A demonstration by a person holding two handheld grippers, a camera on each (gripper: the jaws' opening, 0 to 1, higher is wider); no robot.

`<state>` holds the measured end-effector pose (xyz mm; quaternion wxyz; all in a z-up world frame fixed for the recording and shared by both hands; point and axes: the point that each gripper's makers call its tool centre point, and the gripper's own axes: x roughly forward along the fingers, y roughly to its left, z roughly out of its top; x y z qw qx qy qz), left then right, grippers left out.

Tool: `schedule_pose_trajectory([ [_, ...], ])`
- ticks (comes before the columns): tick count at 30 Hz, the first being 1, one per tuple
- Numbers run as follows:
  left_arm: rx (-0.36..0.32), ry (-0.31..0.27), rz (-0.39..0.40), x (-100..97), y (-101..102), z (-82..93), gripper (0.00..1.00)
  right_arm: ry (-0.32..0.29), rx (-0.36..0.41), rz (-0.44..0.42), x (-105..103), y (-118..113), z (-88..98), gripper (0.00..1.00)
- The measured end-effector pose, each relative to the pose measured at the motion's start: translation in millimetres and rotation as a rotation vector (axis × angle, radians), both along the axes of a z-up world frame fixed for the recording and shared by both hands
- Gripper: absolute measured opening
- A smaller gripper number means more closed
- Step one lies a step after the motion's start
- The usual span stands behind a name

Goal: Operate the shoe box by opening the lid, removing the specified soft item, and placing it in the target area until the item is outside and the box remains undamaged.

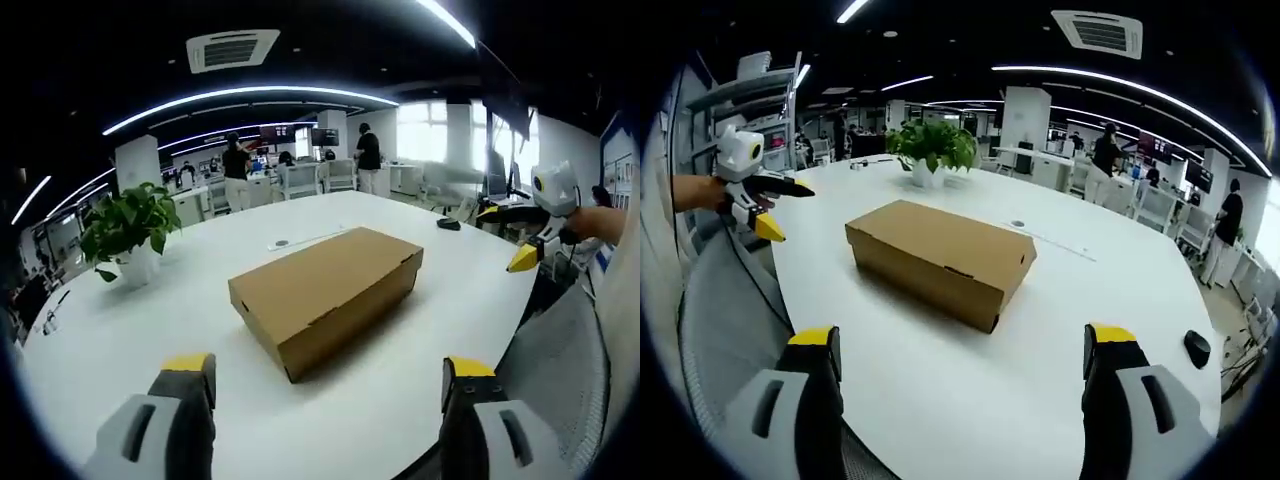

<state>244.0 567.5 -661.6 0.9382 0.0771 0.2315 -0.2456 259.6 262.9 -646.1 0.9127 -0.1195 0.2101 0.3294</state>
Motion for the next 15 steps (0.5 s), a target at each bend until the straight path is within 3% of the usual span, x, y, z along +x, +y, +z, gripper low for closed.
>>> schedule_pose_trajectory([
  [10,-0.005,-0.002,0.009,1.0,2.9,-3.1,0.93,-0.005,0.000,0.001,0.3,-0.4,2.0,0.96],
  [15,-0.001,-0.018,0.007,1.5,-2.5,1.5,0.85,-0.009,0.003,-0.003,2.2,-1.8,2.7,0.95],
])
